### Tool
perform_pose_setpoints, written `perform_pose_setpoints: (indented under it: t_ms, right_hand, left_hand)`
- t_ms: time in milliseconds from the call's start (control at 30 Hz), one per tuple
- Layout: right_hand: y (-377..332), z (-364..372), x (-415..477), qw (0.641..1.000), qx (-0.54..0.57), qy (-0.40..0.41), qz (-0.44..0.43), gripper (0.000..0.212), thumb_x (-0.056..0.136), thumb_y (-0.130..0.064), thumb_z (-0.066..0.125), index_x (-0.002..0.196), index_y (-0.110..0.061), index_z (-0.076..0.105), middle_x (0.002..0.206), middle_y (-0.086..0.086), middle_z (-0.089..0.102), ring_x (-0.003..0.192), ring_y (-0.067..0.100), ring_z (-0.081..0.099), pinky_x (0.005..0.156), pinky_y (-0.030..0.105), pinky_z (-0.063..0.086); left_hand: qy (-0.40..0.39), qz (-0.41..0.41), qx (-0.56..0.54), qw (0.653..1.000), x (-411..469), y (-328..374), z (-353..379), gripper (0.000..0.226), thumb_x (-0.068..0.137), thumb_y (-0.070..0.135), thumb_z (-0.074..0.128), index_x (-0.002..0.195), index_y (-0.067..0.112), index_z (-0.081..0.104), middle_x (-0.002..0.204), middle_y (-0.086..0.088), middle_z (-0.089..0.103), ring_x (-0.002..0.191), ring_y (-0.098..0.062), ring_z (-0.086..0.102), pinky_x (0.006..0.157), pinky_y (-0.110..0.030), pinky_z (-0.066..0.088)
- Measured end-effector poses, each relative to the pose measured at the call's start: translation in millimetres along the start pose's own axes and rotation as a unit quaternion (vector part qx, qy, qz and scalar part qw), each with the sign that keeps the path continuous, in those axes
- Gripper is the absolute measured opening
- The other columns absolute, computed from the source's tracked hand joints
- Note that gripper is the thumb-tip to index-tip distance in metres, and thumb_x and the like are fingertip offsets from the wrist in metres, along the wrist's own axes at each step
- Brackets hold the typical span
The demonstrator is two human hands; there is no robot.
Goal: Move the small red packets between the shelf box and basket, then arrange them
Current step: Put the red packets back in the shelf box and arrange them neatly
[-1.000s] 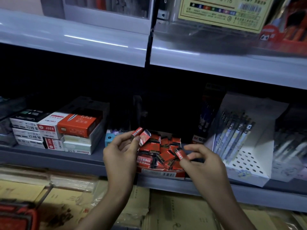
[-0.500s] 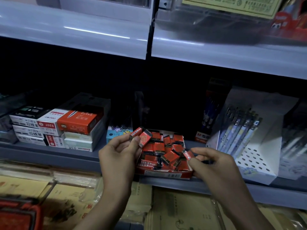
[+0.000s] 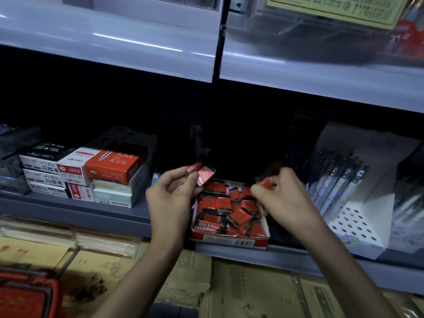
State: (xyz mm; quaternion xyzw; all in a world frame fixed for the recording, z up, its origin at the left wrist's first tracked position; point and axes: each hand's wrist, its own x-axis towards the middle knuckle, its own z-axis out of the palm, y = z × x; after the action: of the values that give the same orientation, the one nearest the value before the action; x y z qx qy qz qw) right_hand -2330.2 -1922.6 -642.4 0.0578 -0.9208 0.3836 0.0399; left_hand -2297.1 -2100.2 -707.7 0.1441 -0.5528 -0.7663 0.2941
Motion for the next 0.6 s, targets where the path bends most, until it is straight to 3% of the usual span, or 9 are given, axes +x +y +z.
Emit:
perform_pose_setpoints:
  t_ms: [100,233,367,467,600]
  right_hand:
    - [-8.9,-0.8,18.1,0.996,-0.068,-0.053,0.012,0.018,0.092,-0.029,0.055,0.086,-0.012,0.058,0.080,0.006,0.062,0.072,0.020,0.059,0.060,0.030,0.042]
    - [-8.6,9.5,36.5,0.985,-0.137,-0.099,0.039,0.023,0.088,-0.043,0.062,0.087,-0.022,0.071,0.085,-0.004,0.070,0.082,0.018,0.065,0.071,0.030,0.053]
    - [-2.2,20.6,44.8,0.973,-0.208,-0.100,0.010,0.016,0.094,-0.039,0.061,0.098,-0.033,0.074,0.094,-0.009,0.072,0.089,0.015,0.067,0.083,0.035,0.058]
    - [-5.3,21.0,46.3,0.967,-0.230,-0.114,0.003,0.015,0.094,-0.037,0.061,0.100,-0.031,0.075,0.096,-0.007,0.073,0.092,0.017,0.068,0.085,0.035,0.058]
    - [-6.8,24.1,47.9,0.960,-0.239,-0.146,0.002,0.021,0.091,-0.025,0.062,0.103,-0.012,0.073,0.102,0.014,0.073,0.097,0.034,0.069,0.087,0.048,0.058]
  left_hand:
    - [0.010,-0.008,-0.004,1.000,5.4,-3.0,1.3,0.014,0.090,0.011,0.076,0.103,0.011,0.074,0.091,-0.009,0.079,0.082,-0.020,0.078,0.078,-0.031,0.062]
    - [0.010,-0.012,-0.010,1.000,9.2,-5.8,2.8,0.015,0.090,0.013,0.076,0.103,0.009,0.072,0.090,-0.009,0.079,0.079,-0.020,0.078,0.073,-0.025,0.062]
    - [0.006,-0.021,-0.018,1.000,10.9,-6.1,2.6,0.014,0.090,0.014,0.076,0.103,0.010,0.071,0.089,-0.007,0.079,0.077,-0.019,0.078,0.069,-0.023,0.062]
    - [0.007,-0.026,-0.019,0.999,10.5,-6.3,3.4,0.013,0.090,0.014,0.076,0.103,0.010,0.071,0.089,-0.008,0.079,0.077,-0.019,0.078,0.068,-0.024,0.062]
    - [0.010,-0.021,-0.008,1.000,9.8,-7.2,5.6,0.014,0.090,0.013,0.076,0.103,0.010,0.071,0.086,-0.008,0.079,0.074,-0.017,0.077,0.067,-0.025,0.062]
